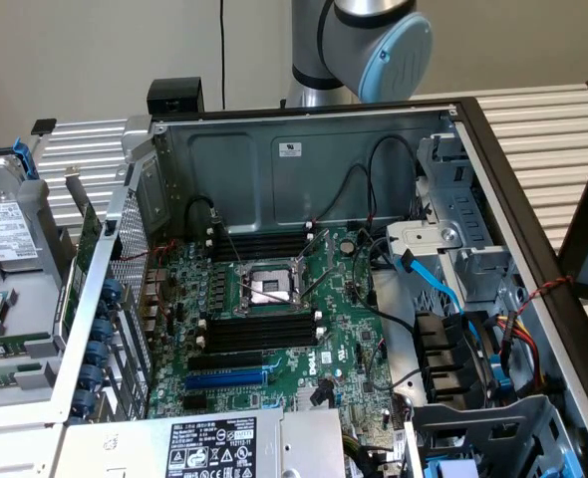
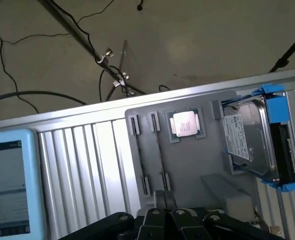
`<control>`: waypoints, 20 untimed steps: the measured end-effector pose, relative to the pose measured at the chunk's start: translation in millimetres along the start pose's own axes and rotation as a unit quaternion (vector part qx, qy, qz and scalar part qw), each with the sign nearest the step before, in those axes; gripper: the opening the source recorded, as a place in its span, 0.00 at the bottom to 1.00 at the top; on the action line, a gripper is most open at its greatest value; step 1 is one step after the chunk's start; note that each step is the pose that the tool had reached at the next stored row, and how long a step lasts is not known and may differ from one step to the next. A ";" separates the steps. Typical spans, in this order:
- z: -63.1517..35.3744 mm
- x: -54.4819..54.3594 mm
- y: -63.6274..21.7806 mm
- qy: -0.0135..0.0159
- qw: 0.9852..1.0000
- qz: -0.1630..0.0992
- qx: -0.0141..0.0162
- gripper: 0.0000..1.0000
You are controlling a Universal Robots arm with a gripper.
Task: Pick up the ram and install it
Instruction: 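Pick up the ram and move it above insertion slot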
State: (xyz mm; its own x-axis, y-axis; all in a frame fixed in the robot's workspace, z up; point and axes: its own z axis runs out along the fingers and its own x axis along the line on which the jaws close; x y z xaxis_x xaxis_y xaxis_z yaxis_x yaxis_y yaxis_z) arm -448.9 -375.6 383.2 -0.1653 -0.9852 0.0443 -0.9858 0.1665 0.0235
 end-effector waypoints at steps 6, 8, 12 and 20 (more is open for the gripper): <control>-0.2 0.0 0.0 0.001 0.999 -0.031 0.020 0.10; -0.2 0.0 -0.1 0.001 0.999 -0.034 0.023 0.10; -0.1 0.1 0.0 0.000 0.999 -0.036 0.023 0.10; 0.7 0.6 0.0 -0.003 0.999 -0.036 0.023 0.10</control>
State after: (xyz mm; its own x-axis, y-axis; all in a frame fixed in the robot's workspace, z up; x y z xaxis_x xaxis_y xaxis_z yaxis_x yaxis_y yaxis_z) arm -449.0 -376.2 382.6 -0.0944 -0.9948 0.0388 -0.9954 0.0937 -0.0201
